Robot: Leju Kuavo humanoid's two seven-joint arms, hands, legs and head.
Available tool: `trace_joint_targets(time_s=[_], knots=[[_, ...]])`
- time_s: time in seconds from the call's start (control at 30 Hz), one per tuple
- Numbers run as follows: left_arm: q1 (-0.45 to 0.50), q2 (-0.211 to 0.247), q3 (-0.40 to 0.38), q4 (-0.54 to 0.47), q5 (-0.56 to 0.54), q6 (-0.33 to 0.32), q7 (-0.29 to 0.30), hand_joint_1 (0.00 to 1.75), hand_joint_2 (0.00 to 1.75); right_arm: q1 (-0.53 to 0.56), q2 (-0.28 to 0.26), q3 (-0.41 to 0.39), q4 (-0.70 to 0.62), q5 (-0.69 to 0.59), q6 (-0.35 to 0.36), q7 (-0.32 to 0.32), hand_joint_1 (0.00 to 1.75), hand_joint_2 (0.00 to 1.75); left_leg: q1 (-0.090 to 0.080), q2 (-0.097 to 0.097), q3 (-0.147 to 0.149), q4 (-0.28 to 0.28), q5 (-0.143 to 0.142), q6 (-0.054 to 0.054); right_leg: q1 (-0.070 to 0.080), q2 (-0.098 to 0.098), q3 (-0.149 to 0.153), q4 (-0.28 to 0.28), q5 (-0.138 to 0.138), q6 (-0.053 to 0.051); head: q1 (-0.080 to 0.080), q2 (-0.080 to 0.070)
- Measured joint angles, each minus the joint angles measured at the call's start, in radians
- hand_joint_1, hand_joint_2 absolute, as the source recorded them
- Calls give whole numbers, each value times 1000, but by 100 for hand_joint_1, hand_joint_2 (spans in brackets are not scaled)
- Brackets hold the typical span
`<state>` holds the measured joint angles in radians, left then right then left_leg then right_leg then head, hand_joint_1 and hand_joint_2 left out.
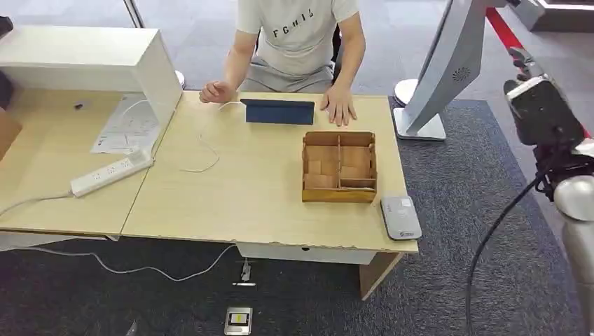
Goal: Pass the card to the sensor for recognition and then transmit it.
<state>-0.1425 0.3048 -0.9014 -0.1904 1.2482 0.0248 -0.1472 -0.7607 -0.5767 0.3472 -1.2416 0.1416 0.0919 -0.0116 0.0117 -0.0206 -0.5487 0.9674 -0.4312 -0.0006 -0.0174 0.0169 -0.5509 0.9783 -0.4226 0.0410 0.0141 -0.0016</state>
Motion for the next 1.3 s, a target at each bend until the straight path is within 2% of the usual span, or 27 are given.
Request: trace_joint_targets(time_s=[0.07, 0.2, 0.23, 0.33, 0.4, 0.47, 0.57, 0.73, 0.83, 0.87, 1.1, 1.3], knots=[[1, 3, 3, 0, 1, 9, 5, 0, 0, 42, -61, -13, -57, -48, 17, 55, 0, 0, 0, 0, -1, 0, 0, 0, 0, -1, 0, 0, 0, 0, 1, 0], [0, 8, 5, 0, 12, 23, 11, 0, 0, 133, -140, -37, -186, -130, 19, 166, 0, 0, 0, 0, -1, 0, 0, 0, 0, 0, 0, 0, 0, 0, 0, 0], [0, 8, 5, 0, 16, 26, 11, 0, 0, 153, -153, -41, -223, -146, 19, 198, 0, 0, 0, 0, -1, 0, 0, 0, 0, 0, 0, 0, 0, 0, 0, 0], [-2, 8, 5, 0, 13, 25, 14, 0, 0, 217, -173, -40, -352, -178, 18, 381, 0, 0, 1, 0, -1, -1, 0, 0, 1, 0, 0, 0, 0, 0, 1, 0], [-6, 8, 5, 0, 12, 18, 17, 0, 0, 254, -170, -19, -429, -160, 15, 439, 0, 0, 1, 0, -1, -1, 0, 0, 1, 0, 0, 1, -1, -1, 0, 0], [-9, 11, 5, 0, 11, 6, 17, 0, 0, 280, -154, 21, -483, -111, 8, 451, 0, 0, 1, 0, -1, -2, 0, 0, 2, -1, 1, 1, -1, -1, 0, 0], [-15, 16, 5, 0, 6, -11, 10, 0, 0, 304, -107, 85, -518, -21, -9, 432, 0, 0, 2, 0, -2, -2, 0, -1, 2, -1, 1, 1, -1, -1, 1, 0], [-25, 16, 5, -2, -11, -16, -1, 0, 0, 305, -12, 185, -507, 97, -30, 400, 0, 0, 2, -1, -2, -2, 1, -1, 2, -1, 1, 1, -1, -1, 0, 0], [-36, 16, 5, -2, -29, -14, 12, 0, 0, 304, 48, 230, -467, 155, -55, 389, 0, 0, 2, -1, -2, -2, 1, -1, 2, -1, 1, 1, -1, -1, 0, 0], [-38, 16, 5, -2, -34, -14, 16, 0, 0, 304, 65, 242, -451, 170, -58, 389, 0, 175, 2, -1, -2, -2, 1, -2, 2, -1, 1, 1, -1, -1, 0, 0], [-53, 21, 4, -2, -49, -19, 56, 0, 0, 293, 183, 296, -308, 264, -74, 366, 0, 175, 2, -1, -2, -2, 1, -2, 2, -2, 0, 1, -1, -1, 1, 0], [-61, 20, 3, -4, -58, -22, 55, 0, 0, 268, 279, 314, -145, 328, -67, 316, 0, 175, 2, -1, -2, -2, 1, -2, 2, -1, 0, 1, -1, -1, 1, 0]])
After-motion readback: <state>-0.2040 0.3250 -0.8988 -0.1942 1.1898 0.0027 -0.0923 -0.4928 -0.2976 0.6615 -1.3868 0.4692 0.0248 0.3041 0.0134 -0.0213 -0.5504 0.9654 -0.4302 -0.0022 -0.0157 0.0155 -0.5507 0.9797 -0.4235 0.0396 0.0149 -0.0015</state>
